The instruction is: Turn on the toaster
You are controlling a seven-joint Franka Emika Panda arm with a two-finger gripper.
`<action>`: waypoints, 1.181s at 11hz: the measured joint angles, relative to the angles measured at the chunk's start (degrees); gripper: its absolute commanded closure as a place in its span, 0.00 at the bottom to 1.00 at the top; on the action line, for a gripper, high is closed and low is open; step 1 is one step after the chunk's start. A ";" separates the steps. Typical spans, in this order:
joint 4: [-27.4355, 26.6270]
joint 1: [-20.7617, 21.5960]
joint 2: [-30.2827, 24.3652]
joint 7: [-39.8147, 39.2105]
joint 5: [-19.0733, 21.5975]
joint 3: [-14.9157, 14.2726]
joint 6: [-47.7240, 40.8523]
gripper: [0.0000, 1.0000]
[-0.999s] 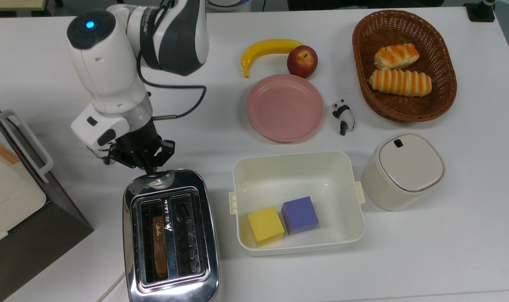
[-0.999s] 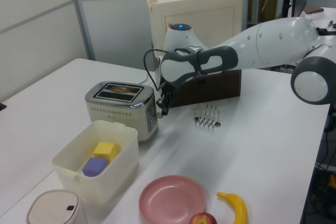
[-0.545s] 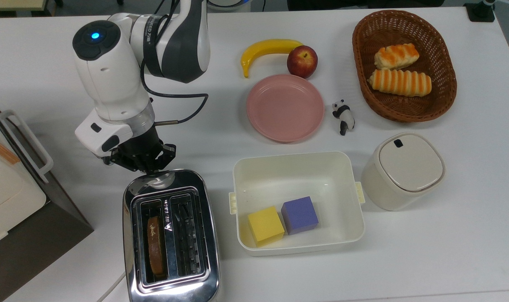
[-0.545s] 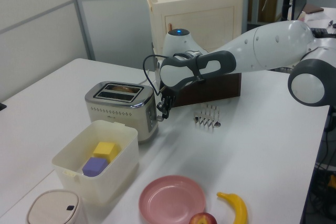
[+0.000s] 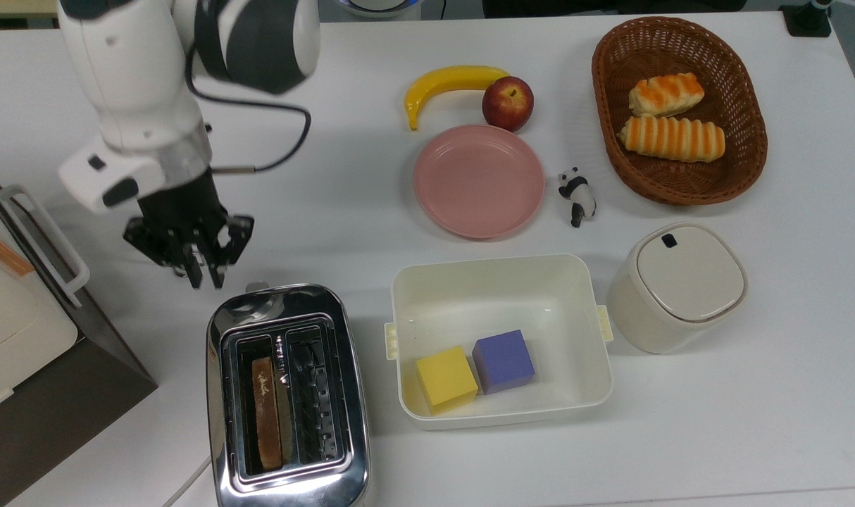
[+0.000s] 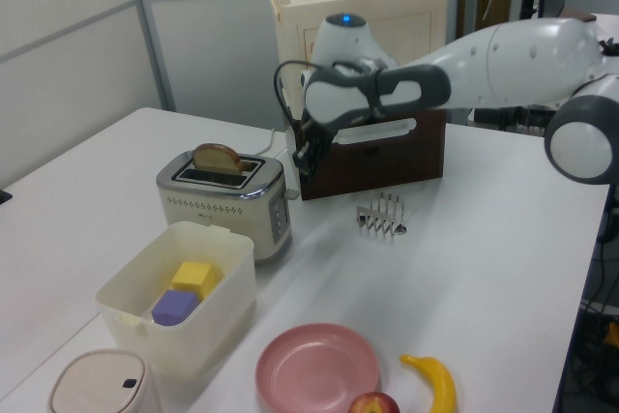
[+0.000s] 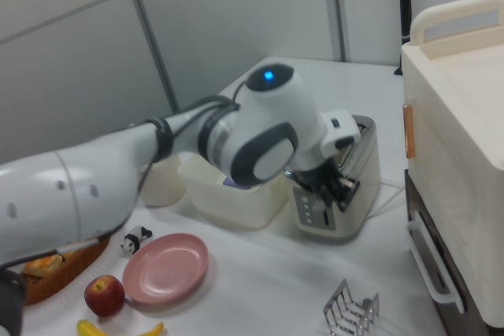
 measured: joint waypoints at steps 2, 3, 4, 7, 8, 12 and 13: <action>0.20 0.03 -4.14 0.00 0.00 0.03 -4.72 0.45; 0.24 0.03 -6.26 0.00 0.00 0.03 -7.49 0.30; 0.23 0.02 -8.02 0.01 0.00 0.03 -10.04 0.07; 0.21 0.01 -11.85 0.01 -0.17 -0.01 -17.60 0.00; 0.21 0.01 -12.83 0.01 -0.21 -0.01 -19.38 0.00; 0.13 0.01 -14.14 0.01 -0.82 0.00 -26.72 0.00; 0.12 0.01 -14.45 0.01 -1.84 0.00 -29.62 0.00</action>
